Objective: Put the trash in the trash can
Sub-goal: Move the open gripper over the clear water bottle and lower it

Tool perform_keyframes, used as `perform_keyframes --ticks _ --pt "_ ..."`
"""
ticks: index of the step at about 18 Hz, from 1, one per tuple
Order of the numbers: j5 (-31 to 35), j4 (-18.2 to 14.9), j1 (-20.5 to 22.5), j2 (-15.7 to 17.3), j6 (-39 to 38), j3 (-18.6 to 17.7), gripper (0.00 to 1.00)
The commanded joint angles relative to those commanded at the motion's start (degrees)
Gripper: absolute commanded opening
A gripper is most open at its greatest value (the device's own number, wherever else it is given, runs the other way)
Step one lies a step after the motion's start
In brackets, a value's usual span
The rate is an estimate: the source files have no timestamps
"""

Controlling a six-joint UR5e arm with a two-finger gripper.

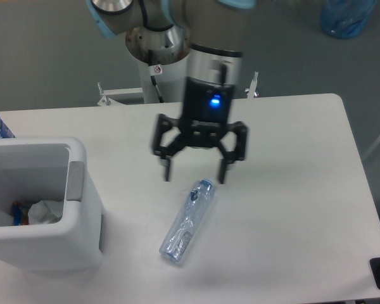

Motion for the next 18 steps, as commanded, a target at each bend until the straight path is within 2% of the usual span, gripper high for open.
perform_keyframes --ticks 3,8,10,18 --pt "4.06 -0.35 -1.05 -5.18 4.49 1.23 1.00" --pt "6.18 1.66 -3.95 -9.58 7.40 0.97 1.00" --pt "6.18 4.12 -4.04 -10.64 6.70 0.88 1.00" --pt "11.37 4.48 -8.87 -13.90 7.92 0.18 1.00"
